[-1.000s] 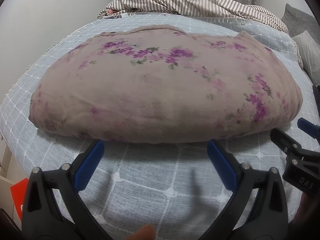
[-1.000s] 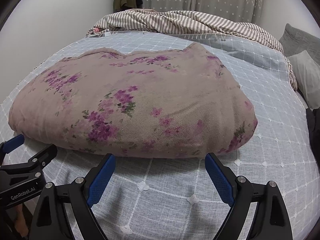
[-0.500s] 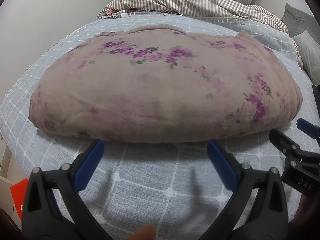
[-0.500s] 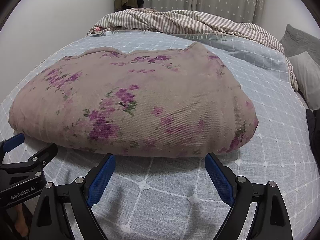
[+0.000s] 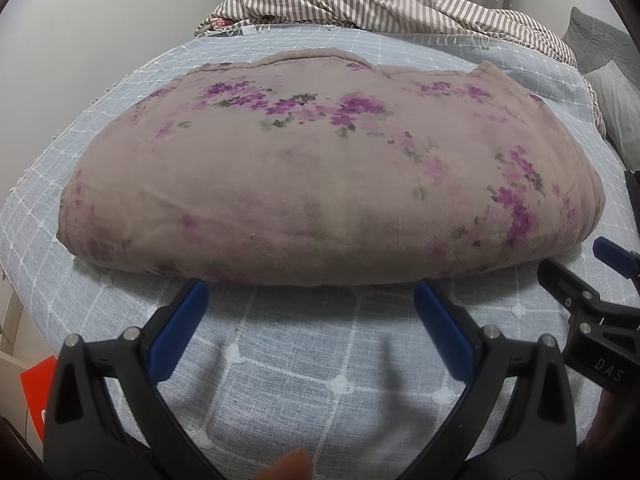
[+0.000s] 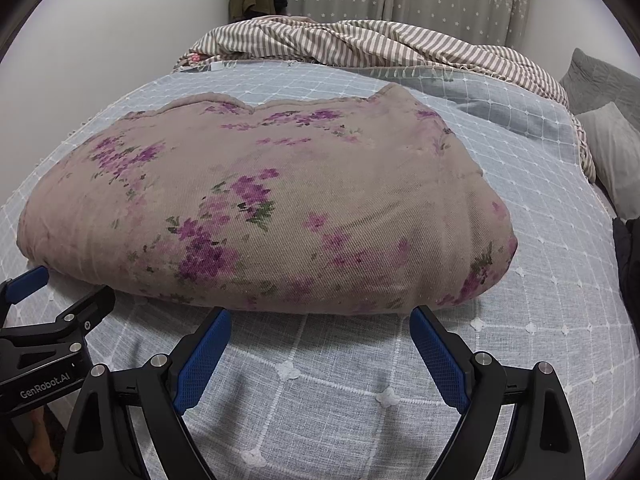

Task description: Fold large clothes

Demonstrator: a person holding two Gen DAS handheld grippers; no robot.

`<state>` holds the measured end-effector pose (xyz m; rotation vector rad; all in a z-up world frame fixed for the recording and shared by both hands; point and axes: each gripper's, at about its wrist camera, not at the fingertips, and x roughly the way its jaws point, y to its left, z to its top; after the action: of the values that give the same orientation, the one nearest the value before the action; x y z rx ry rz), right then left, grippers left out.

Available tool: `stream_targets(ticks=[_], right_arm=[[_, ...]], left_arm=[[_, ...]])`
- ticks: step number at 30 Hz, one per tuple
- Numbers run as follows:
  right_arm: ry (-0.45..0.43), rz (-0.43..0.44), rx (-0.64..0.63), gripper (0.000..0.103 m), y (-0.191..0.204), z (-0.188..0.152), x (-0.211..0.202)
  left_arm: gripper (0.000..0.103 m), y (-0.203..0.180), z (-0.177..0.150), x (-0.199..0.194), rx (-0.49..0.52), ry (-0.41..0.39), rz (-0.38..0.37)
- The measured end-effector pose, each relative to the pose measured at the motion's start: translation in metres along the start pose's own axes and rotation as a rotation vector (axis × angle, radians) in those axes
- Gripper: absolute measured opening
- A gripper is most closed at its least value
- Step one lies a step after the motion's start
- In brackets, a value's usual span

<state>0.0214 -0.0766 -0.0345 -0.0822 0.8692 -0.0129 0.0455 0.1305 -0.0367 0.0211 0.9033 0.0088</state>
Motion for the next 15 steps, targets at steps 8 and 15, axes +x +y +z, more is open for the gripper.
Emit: stream_targets(ticks=[8,15], right_arm=[[0.001,-0.001,0.001,0.092,0.0002,-0.0001,0.0002],[0.001,-0.001,-0.001,0.092,0.0005,-0.0003,0.0002]], left_arm=[[0.102,0.0008,-0.0007,0.002,-0.002,0.012,-0.006],[0.102,0.0012,-0.0025,0.0052,-0.002,0.028,-0.013]])
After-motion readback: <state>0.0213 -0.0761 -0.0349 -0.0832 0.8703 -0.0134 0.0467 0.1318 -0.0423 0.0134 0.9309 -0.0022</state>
